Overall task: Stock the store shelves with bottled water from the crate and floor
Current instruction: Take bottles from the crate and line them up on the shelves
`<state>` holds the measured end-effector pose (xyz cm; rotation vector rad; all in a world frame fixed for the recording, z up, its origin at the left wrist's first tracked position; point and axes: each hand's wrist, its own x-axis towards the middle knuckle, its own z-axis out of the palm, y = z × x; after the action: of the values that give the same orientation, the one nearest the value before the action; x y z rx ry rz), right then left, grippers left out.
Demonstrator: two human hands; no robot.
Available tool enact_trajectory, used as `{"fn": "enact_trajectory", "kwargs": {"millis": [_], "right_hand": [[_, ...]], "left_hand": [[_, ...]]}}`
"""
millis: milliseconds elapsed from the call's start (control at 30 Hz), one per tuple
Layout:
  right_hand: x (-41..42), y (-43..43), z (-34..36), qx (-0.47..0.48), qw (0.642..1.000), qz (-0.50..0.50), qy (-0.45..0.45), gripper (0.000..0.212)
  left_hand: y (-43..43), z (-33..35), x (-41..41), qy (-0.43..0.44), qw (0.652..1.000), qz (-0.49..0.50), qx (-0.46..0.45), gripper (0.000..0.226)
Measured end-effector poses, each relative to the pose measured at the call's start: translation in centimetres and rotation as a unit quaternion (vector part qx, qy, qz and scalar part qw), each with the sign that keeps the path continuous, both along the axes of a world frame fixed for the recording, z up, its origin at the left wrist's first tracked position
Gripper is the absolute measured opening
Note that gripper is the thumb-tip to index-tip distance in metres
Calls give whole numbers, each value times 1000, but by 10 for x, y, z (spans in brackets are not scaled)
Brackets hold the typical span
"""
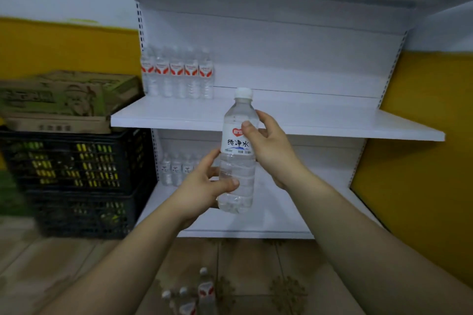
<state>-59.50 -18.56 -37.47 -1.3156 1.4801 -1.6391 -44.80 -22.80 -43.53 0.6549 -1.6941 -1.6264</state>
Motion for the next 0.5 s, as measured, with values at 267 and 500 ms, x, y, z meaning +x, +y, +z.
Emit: {"fn": "enact_trajectory", "kwargs": {"millis": [267,500], "right_hand": [[2,-45,-32,78,991,96,55,38],[-21,-107,-74,144,983,79,85,43]], "left_hand": [[-41,-32,23,-44,998,37,27,80],[-103,-69,4,-83,995,19,44,80]]}}
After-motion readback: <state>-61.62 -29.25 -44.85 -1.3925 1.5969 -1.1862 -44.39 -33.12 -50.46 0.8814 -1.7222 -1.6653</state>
